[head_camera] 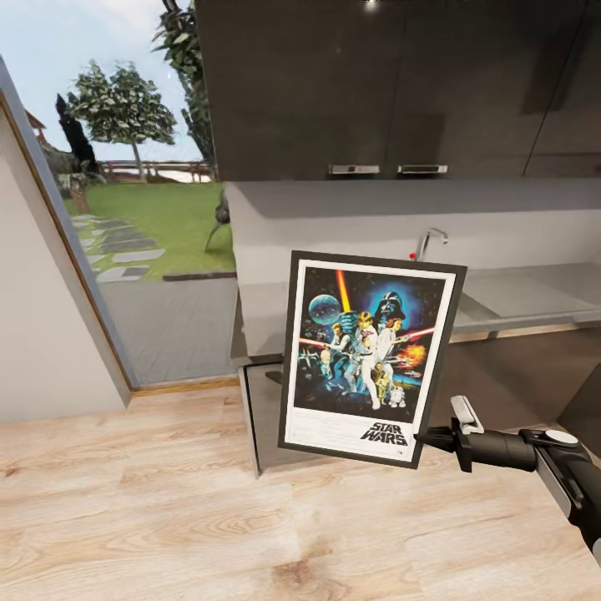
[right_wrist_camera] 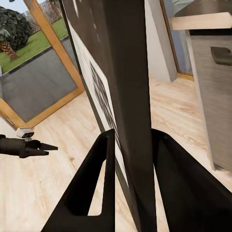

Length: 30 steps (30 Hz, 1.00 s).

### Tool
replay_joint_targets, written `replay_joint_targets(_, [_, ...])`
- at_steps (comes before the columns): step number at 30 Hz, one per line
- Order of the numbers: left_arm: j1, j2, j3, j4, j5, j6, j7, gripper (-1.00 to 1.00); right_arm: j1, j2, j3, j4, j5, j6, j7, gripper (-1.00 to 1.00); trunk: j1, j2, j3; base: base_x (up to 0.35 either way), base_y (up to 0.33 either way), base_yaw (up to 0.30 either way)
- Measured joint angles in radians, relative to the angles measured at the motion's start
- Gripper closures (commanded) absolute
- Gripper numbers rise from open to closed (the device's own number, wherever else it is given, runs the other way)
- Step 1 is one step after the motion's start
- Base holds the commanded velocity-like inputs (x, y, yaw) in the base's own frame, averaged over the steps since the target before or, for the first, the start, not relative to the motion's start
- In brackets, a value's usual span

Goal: Pick up the poster from the kitchen countertop and hang it on one of the wall nails in the kitchen.

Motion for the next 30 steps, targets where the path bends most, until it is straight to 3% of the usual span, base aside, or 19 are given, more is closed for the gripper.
replay_joint_targets(30, [0.0, 0.0, 0.0, -0.001, 0.0, 0.001, 0.0, -1.0, 0.0, 0.0, 0.0, 0.0, 0.001, 0.001, 0.0, 1.0, -0.115, 0.21, 0.094, 0.0, 0.0, 0.0])
